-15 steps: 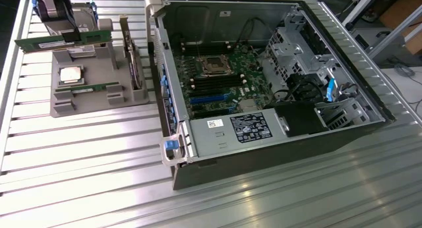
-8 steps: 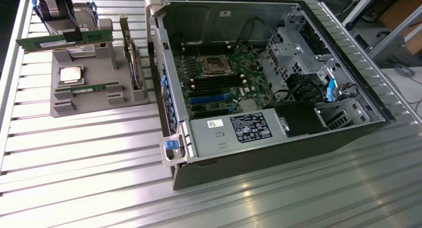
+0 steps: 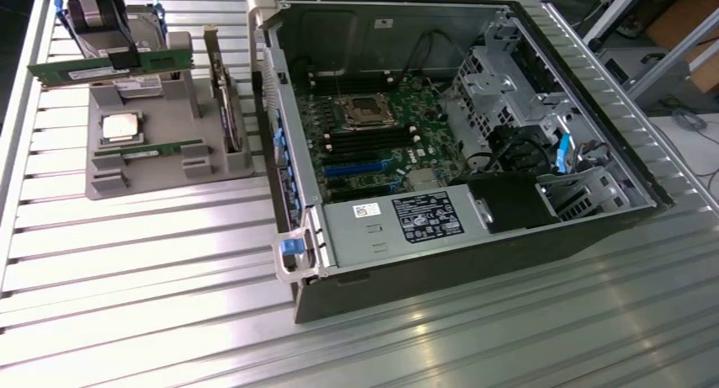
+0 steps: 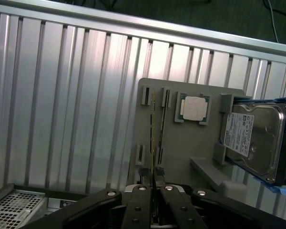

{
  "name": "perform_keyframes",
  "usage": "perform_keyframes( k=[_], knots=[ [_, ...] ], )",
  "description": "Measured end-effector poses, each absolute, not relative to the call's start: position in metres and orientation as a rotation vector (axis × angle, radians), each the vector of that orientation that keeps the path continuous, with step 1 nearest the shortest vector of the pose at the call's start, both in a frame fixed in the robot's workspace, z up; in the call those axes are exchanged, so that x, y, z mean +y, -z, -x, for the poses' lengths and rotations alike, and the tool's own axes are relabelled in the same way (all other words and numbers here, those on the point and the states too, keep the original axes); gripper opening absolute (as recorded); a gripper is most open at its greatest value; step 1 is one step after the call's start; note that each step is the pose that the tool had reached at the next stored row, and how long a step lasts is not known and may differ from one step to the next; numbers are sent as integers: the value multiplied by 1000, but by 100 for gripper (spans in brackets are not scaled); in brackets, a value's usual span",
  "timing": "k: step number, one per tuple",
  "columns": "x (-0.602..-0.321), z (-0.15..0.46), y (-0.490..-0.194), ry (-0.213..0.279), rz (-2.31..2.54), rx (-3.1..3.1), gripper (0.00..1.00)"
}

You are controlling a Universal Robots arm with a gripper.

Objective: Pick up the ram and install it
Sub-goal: 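Pick up the ram and move it above insertion slot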

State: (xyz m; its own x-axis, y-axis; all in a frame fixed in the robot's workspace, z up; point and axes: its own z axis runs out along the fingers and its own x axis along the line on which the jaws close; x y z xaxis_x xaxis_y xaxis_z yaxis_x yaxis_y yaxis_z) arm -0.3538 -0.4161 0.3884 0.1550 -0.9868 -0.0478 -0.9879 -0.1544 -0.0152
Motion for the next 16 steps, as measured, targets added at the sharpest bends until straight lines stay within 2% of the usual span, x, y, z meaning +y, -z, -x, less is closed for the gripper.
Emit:
perform_keyframes(
  k=[16],
  knots=[
    [-416,348,-389,-41,2355,2014,13]
  ],
)
